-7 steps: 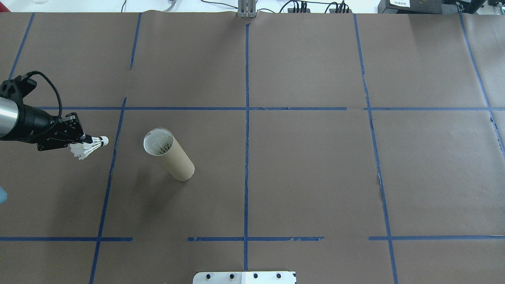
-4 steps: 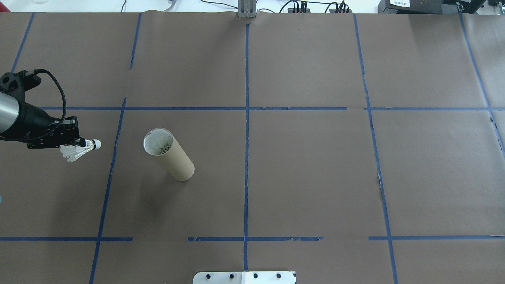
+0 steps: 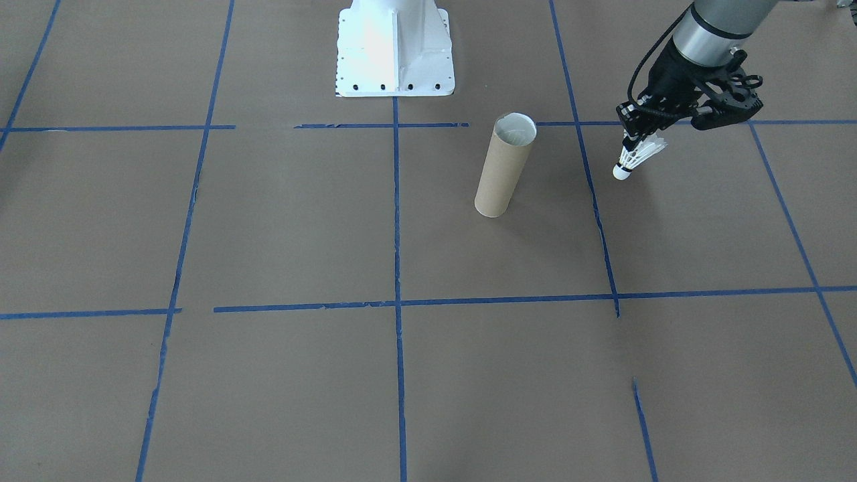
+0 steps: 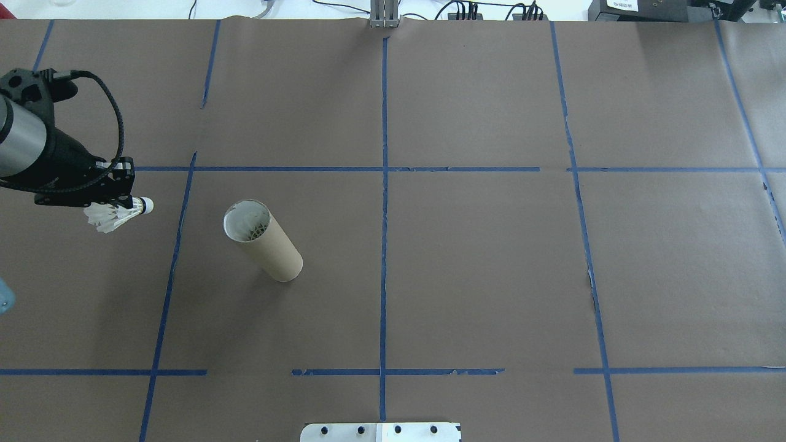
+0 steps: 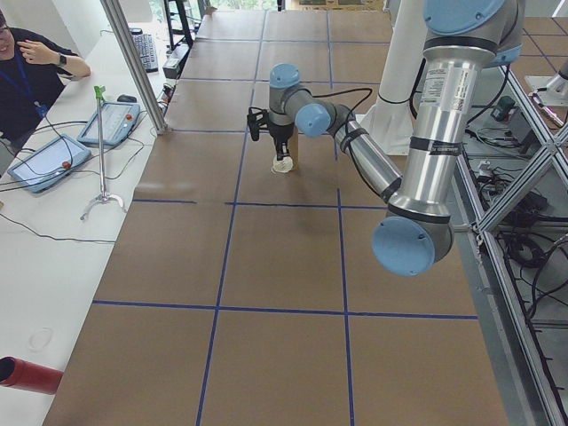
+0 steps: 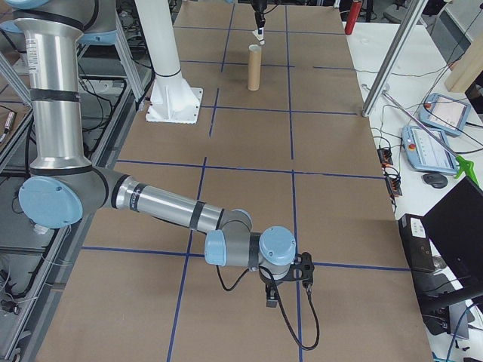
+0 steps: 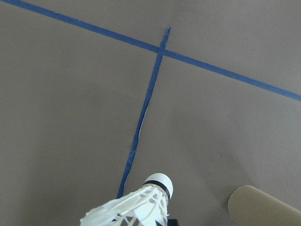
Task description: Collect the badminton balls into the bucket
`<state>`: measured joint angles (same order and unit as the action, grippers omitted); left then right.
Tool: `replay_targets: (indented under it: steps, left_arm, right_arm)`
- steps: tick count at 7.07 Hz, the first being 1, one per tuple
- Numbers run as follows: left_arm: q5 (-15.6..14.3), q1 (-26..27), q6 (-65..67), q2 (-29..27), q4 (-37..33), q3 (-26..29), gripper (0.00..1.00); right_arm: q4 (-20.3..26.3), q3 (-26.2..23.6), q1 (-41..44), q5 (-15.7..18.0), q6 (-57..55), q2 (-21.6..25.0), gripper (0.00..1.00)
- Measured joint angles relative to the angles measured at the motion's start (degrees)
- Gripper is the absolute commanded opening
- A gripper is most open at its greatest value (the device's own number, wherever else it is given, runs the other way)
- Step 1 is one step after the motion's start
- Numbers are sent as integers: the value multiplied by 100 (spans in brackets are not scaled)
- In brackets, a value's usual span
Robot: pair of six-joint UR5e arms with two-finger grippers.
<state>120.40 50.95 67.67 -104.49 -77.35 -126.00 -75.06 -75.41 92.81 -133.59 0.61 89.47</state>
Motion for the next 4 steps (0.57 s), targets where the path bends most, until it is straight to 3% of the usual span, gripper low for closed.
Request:
replay_targets:
  steps: [2, 4]
  left_arm:
    - [-522, -25, -353, -1339, 2123, -88, 0]
    - [-672, -223, -436, -2408, 3687, -94, 0]
  right_arm:
    - [0, 0, 0, 0, 0, 0, 100]
    - [0, 0, 0, 0, 4, 0, 100]
